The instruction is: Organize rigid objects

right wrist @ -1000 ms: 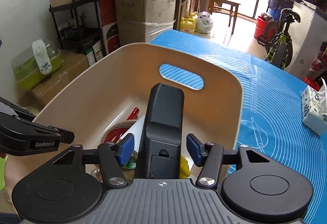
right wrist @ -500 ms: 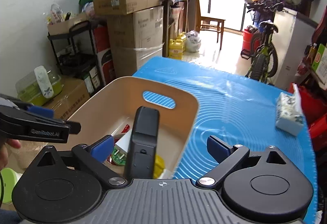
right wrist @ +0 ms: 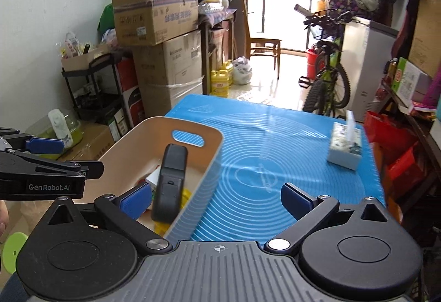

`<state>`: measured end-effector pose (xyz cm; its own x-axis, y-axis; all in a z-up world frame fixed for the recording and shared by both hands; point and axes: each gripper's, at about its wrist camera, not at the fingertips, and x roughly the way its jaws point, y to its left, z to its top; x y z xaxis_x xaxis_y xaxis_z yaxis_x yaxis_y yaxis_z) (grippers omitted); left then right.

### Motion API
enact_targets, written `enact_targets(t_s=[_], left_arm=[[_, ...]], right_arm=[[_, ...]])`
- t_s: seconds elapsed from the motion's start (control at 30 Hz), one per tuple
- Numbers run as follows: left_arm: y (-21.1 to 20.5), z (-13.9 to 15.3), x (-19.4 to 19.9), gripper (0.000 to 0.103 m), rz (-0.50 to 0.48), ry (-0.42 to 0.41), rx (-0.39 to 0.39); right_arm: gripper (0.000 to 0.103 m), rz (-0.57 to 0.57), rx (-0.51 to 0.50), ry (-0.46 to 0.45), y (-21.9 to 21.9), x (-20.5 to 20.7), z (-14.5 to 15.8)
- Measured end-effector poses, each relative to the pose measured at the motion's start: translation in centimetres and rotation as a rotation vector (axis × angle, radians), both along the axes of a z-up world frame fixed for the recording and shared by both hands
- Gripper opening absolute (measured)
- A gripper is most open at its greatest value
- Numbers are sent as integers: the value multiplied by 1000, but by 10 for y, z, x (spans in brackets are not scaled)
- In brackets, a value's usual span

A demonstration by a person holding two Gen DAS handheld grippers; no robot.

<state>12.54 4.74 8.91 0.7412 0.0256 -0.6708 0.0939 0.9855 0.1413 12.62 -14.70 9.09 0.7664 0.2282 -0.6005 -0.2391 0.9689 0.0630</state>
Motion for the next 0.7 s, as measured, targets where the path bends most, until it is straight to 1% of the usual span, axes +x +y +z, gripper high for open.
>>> enact_targets(t_s=[0.1,0.2,0.37,0.5,0.7], left_arm=[[-12,3,-16,71,-4,-20,2],[-21,4,-32,71,1,-33,-14],[-34,2,-56,72,10,-46,-22],[-40,-3,-73,71,12,-58,-3],[-45,-15,-92,72,17,-58,5]], right_arm=[[100,-17,3,-10,-15,-22,3],[100,-33,8,-19,-30,-42,3],[100,-58,28,-22,-50,-67,-2],[100,-67,18,-43,-59,-86,-9],[100,-65,34,-34,-68,-106,-21]])
